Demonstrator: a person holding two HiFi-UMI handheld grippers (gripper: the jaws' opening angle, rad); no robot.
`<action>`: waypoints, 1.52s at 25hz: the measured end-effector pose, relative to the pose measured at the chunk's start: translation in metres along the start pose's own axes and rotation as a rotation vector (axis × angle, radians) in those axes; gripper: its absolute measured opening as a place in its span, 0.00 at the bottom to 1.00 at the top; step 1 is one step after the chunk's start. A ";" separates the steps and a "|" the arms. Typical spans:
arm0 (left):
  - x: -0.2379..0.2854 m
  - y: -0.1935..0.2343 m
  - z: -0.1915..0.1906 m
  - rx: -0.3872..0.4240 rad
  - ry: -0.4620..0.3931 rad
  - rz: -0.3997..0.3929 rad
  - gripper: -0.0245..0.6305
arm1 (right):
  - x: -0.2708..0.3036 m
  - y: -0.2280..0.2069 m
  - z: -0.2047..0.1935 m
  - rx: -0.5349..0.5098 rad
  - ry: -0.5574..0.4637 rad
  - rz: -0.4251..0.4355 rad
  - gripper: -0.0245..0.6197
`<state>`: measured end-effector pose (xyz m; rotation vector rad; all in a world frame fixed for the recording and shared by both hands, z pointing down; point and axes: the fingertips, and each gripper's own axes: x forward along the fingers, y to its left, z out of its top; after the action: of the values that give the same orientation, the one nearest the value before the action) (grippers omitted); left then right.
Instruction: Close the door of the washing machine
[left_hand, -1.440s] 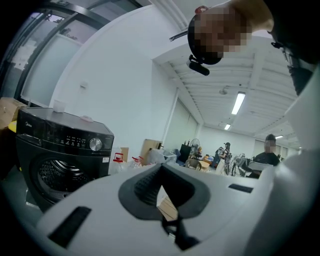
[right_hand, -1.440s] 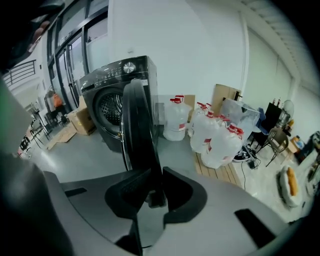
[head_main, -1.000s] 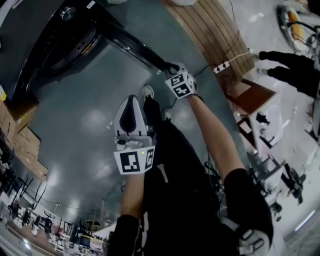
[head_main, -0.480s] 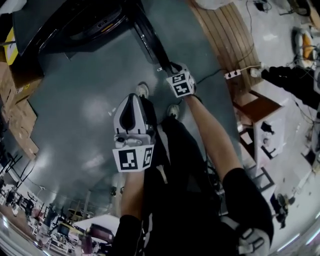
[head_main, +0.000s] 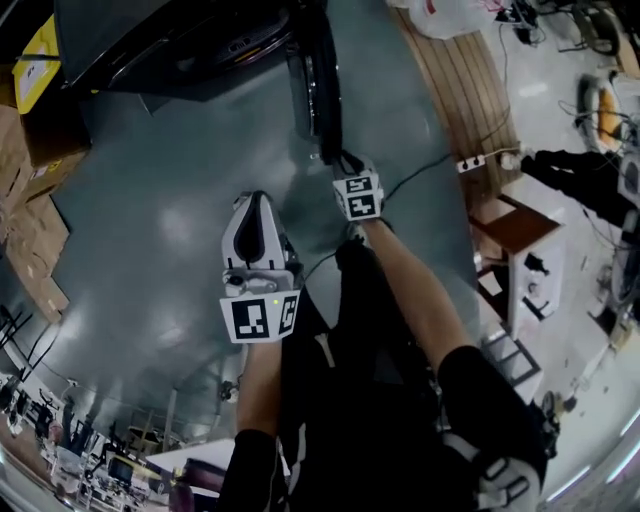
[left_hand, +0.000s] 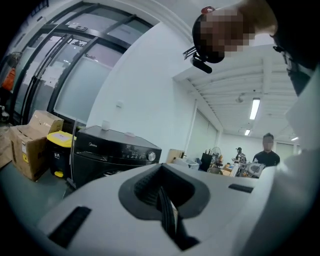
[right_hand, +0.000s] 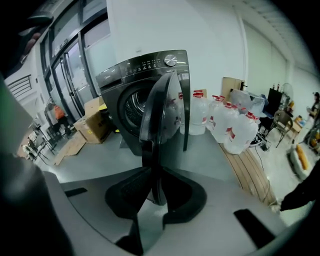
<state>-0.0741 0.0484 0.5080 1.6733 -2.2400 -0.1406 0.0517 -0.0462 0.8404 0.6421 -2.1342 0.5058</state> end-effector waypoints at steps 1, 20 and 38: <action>0.000 0.013 0.003 0.000 0.001 -0.008 0.04 | 0.003 0.010 0.002 0.017 0.000 -0.012 0.13; 0.026 0.244 0.073 -0.012 0.004 -0.080 0.04 | 0.105 0.185 0.076 0.298 0.015 -0.115 0.15; 0.053 0.342 0.087 -0.025 -0.018 0.001 0.04 | 0.186 0.258 0.172 0.440 -0.048 -0.028 0.17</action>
<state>-0.4280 0.0911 0.5327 1.6643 -2.2426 -0.1834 -0.3046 0.0123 0.8586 0.9313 -2.0680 0.9669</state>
